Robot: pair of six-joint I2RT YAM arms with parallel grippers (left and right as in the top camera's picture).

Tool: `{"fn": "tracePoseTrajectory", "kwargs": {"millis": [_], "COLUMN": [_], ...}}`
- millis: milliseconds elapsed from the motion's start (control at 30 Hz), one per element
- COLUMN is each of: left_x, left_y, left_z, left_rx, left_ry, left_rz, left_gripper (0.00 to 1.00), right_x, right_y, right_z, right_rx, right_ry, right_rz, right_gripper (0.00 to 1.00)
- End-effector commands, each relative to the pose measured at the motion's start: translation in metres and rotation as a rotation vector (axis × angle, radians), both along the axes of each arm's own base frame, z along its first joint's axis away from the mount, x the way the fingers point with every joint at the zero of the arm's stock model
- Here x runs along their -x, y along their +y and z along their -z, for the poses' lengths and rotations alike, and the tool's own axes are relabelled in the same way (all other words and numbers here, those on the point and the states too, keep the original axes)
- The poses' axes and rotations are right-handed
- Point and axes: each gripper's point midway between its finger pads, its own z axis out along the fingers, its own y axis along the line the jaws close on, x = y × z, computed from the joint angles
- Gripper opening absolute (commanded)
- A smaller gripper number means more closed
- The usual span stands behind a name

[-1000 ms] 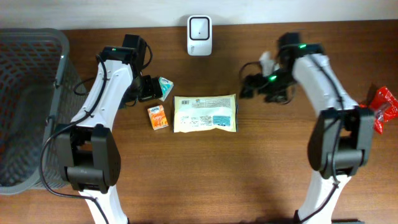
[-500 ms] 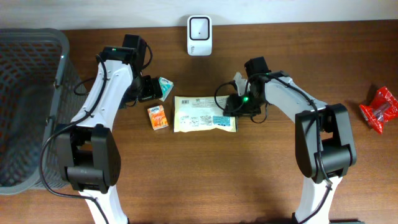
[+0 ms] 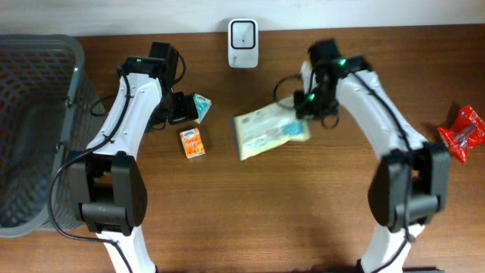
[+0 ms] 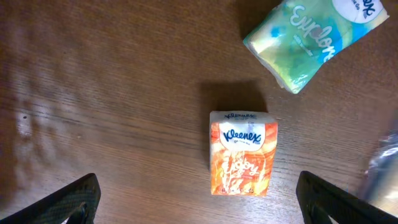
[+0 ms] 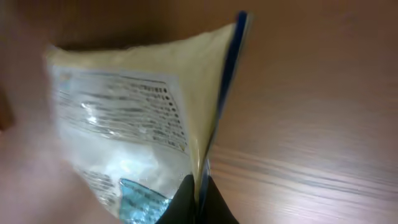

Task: Scan the item barcode
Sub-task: 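Grasp the wipes bag with the right gripper and lift it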

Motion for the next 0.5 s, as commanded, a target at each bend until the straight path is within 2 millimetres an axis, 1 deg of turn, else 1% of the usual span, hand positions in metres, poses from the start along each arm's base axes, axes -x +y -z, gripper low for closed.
{"fn": "tracePoseTrajectory", "kwargs": {"millis": [0, 67, 133, 200, 233, 333, 467], "left_x": [0.000, 0.000, 0.000, 0.000, 0.000, 0.000, 0.000], "left_y": [-0.001, -0.001, -0.001, -0.001, -0.001, -0.001, -0.001], "left_z": [-0.005, -0.005, -0.005, -0.005, -0.005, -0.005, -0.005], "left_rx": [0.010, 0.009, 0.010, 0.009, 0.009, 0.010, 0.010], "left_ry": [-0.012, -0.011, -0.012, -0.012, -0.012, -0.012, -0.012], "left_rz": [-0.001, -0.001, -0.001, -0.001, -0.001, -0.001, -0.001], "left_gripper": [0.99, 0.99, 0.99, 0.99, 0.99, 0.99, 0.99], "right_x": [-0.015, -0.012, -0.008, -0.007, -0.006, -0.007, -0.010], "right_y": [-0.054, -0.071, -0.086, -0.091, -0.092, -0.091, -0.093], "right_z": [-0.089, -0.112, -0.128, -0.131, -0.130, -0.117, -0.090], "right_rx": [0.254, 0.335, 0.410, 0.442, 0.444, 0.453, 0.488], "right_ry": [-0.230, -0.267, -0.290, -0.292, -0.287, -0.252, -0.178], "right_rz": [0.106, 0.153, 0.189, 0.198, 0.197, 0.188, 0.171], "right_gripper": [0.04, 0.04, 0.04, 0.04, 0.04, 0.04, 0.04]}}
